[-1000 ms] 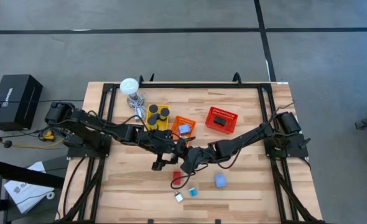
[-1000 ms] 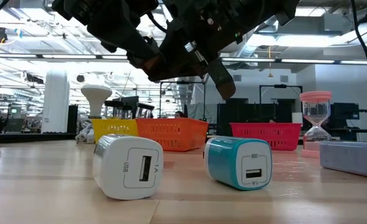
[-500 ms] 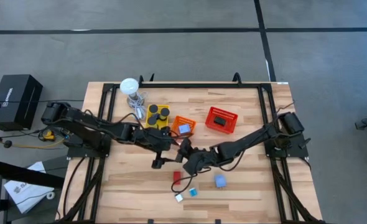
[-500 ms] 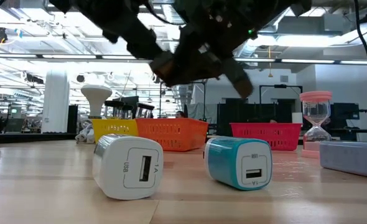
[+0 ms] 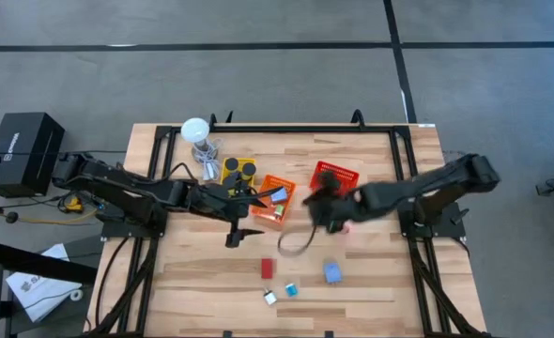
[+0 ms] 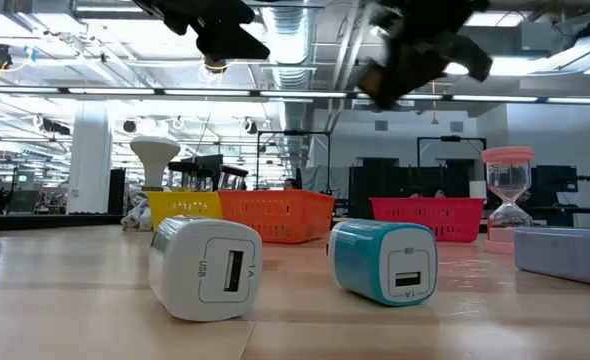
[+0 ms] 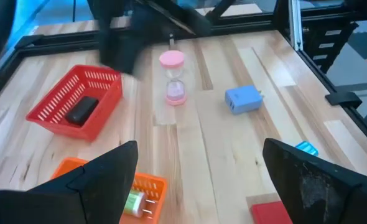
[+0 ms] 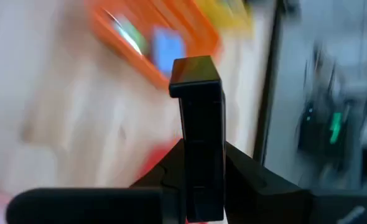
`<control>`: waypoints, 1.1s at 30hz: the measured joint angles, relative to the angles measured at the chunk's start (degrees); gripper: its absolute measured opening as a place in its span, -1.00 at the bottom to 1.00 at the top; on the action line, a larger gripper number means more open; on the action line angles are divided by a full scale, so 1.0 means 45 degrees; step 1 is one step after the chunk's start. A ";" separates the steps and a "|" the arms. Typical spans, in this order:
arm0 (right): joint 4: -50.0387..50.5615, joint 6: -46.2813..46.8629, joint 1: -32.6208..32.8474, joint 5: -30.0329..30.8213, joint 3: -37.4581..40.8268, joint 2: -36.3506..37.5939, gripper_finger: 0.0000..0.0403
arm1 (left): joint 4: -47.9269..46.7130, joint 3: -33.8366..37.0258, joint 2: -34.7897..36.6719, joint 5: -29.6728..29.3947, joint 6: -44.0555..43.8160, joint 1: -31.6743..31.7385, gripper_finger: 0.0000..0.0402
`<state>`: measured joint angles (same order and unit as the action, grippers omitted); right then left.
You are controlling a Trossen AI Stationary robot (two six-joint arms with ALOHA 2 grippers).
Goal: Pick & Place Office items
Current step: Put the black digital clock into the red bin
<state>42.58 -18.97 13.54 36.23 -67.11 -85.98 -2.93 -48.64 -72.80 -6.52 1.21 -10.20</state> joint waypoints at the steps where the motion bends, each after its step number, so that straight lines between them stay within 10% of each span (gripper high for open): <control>1: 0.0642 0.0725 -0.0331 0.0000 0.0104 0.0374 -0.71 | 0.0010 0.0000 -0.0034 -0.0001 0.0000 0.0000 0.70; 12: -0.1014 0.2330 -0.4881 -0.3468 0.3575 0.2489 -0.72 | 0.0024 0.0005 -0.0091 0.0007 0.0000 0.0000 0.70; 33: -0.1882 0.2892 -0.6798 -0.6285 0.3871 -0.1663 -0.51 | 0.0100 0.0005 -0.0091 0.0062 0.0000 0.0000 0.70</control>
<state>34.11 -5.96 -17.05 7.94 -49.69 -93.46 -2.48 -48.62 -73.21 -6.24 1.21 -10.20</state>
